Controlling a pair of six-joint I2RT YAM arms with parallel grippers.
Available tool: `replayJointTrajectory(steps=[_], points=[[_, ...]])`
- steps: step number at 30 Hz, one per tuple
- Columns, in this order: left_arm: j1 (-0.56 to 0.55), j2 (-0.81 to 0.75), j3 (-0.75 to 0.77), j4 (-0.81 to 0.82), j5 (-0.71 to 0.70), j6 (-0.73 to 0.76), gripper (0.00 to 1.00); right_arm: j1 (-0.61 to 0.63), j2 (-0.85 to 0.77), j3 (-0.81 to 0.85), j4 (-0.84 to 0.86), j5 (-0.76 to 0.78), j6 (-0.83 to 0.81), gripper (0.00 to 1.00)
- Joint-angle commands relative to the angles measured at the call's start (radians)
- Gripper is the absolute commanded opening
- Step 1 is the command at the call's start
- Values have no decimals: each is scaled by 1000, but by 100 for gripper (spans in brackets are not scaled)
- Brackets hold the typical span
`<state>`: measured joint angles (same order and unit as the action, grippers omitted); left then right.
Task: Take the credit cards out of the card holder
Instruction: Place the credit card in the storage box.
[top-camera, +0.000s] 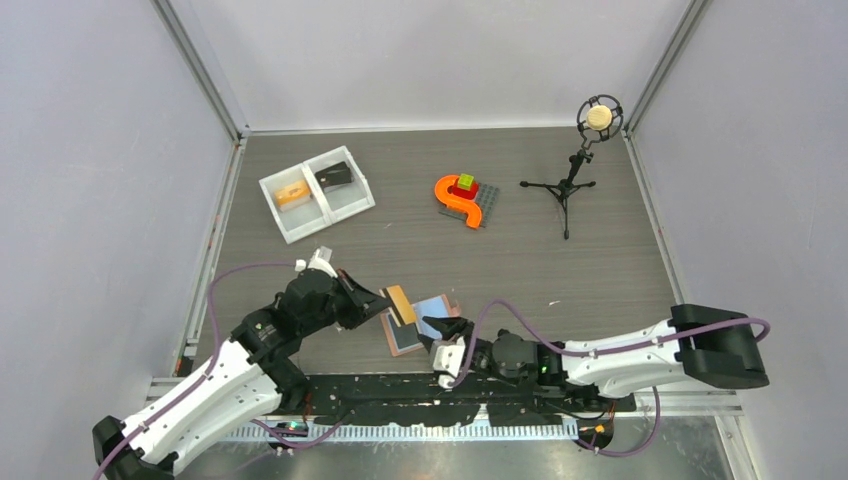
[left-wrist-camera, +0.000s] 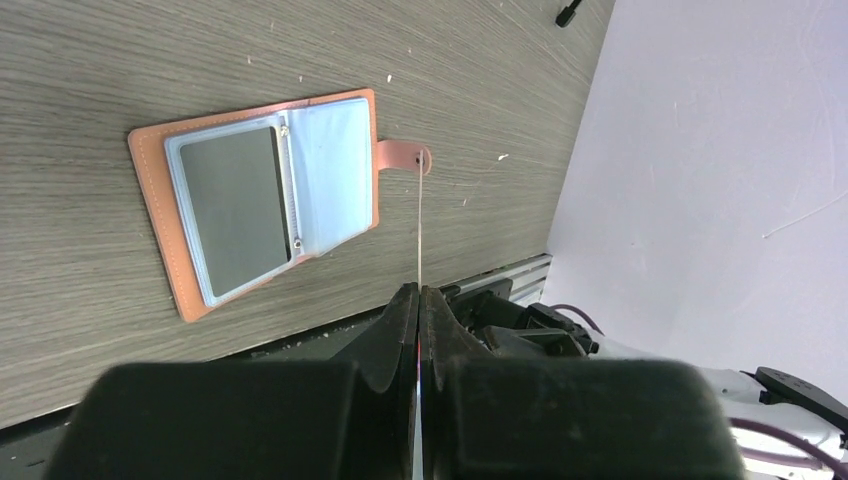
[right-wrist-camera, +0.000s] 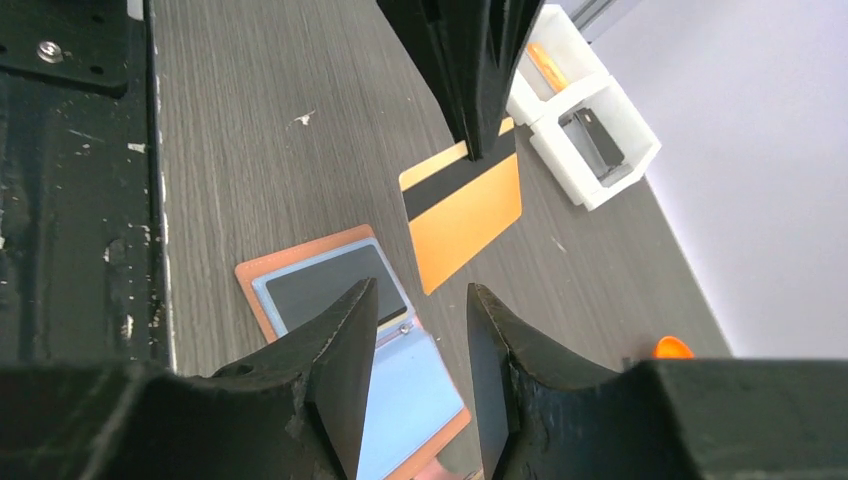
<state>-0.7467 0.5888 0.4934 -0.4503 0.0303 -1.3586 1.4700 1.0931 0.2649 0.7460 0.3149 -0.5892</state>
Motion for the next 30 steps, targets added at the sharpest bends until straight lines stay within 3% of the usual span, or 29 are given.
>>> replayJointTrajectory(steps=[1, 9, 13, 16, 20, 24, 27, 30], points=[[-2, -18, 9, -5, 17, -35, 0, 46, 77, 77, 85, 95, -141, 46], [-2, -48, 3, -10, 17, -48, 0, 120, 266, 163, 176, 303, -251, 49], [-2, -61, -6, -13, 12, -55, 0, 133, 315, 156, 263, 338, -278, 33], [-2, -65, -12, -3, 19, -59, 0, 141, 350, 149, 327, 365, -282, 11], [-2, -67, -8, 15, 18, -29, 1, 144, 360, 146, 360, 388, -255, 5], [-2, -60, 37, -15, -10, 88, 38, 143, 321, 144, 277, 378, -150, 5], [-2, -55, 89, -93, -68, 179, 54, 136, 273, 162, 178, 385, -16, 5], [-2, -55, 135, -151, -103, 272, 62, 111, 214, 205, -45, 363, 125, 5]])
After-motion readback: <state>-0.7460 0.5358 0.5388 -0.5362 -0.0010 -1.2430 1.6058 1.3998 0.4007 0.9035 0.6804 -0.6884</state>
